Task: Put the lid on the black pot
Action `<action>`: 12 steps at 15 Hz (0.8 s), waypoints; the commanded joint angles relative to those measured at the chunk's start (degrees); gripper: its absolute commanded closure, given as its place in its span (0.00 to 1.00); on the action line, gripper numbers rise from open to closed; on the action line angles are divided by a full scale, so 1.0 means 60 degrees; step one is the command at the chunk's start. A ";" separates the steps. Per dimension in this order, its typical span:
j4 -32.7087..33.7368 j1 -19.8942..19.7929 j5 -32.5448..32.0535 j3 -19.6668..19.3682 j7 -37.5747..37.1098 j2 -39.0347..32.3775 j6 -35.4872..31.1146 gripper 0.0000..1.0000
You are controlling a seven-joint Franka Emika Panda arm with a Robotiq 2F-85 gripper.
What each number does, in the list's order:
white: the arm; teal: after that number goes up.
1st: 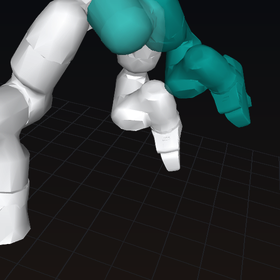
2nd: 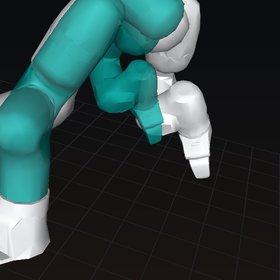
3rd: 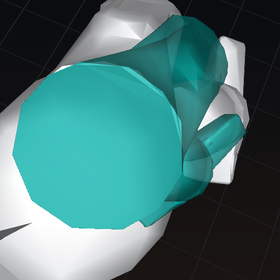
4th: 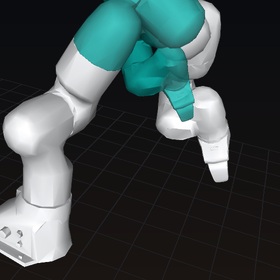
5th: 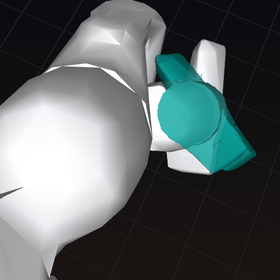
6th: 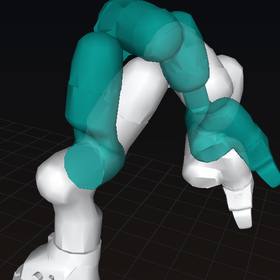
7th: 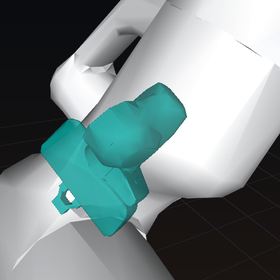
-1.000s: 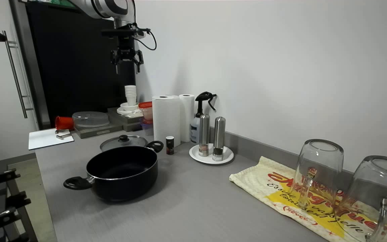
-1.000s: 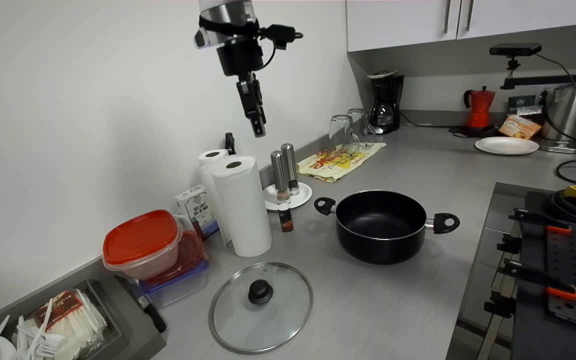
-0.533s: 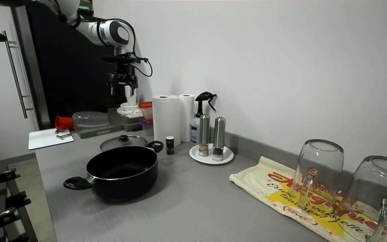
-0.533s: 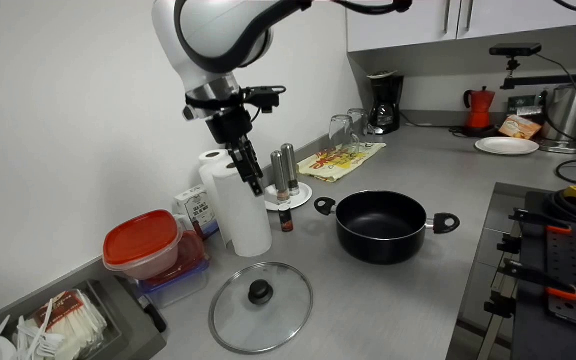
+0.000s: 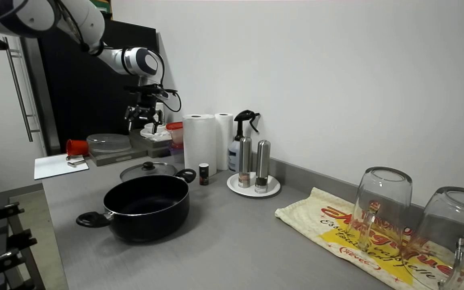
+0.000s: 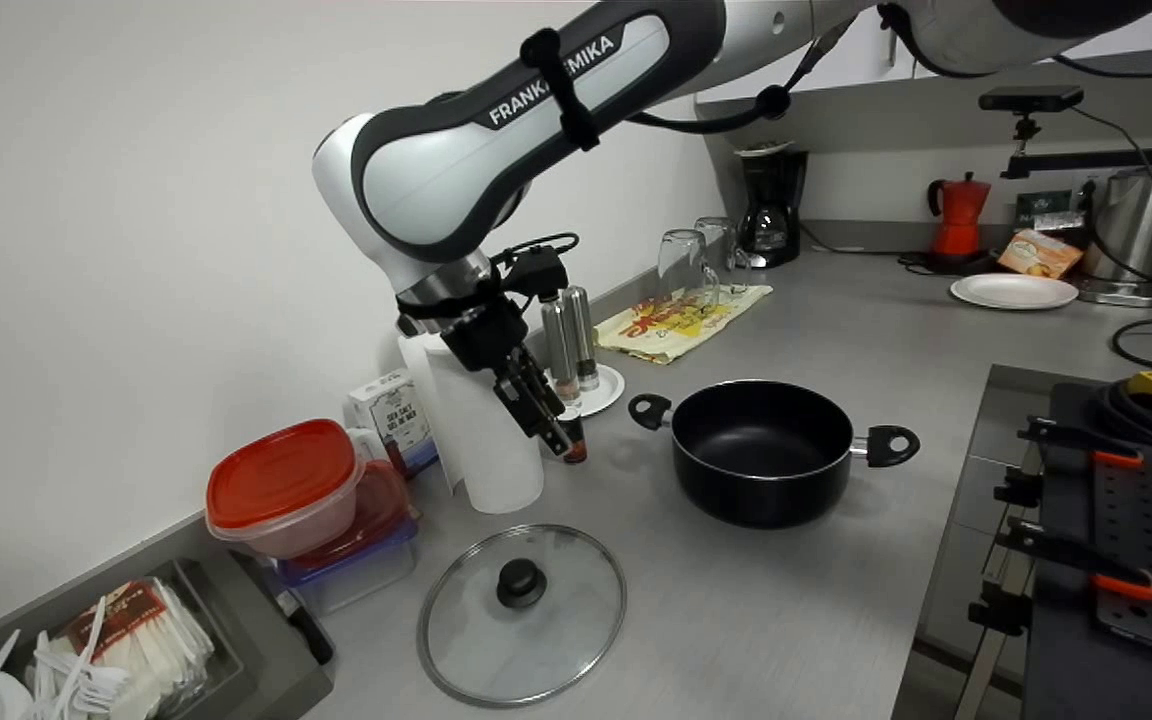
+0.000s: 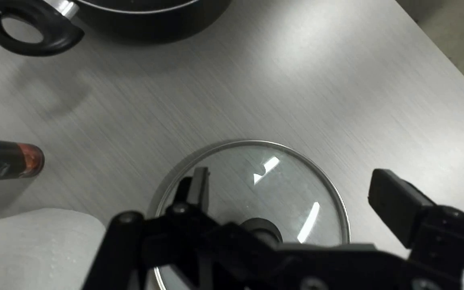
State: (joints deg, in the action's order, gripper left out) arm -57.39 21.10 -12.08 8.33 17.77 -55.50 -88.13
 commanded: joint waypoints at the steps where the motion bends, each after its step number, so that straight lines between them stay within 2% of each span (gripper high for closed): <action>1: 0.1284 0.0110 -0.0015 -0.0145 -0.0382 -0.0625 0.0561 0.00; 5: 0.1928 0.0212 0.0054 -0.0176 -0.0685 -0.0918 0.0412 0.00; 6: 0.1099 0.0038 0.0036 -0.0099 -0.0475 -0.0494 0.0146 0.00; 12: 0.1437 0.0092 0.0036 -0.0099 -0.0541 -0.0673 0.0146 0.00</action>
State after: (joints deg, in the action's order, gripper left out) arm -48.76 21.65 -11.87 7.74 14.52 -59.54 -87.25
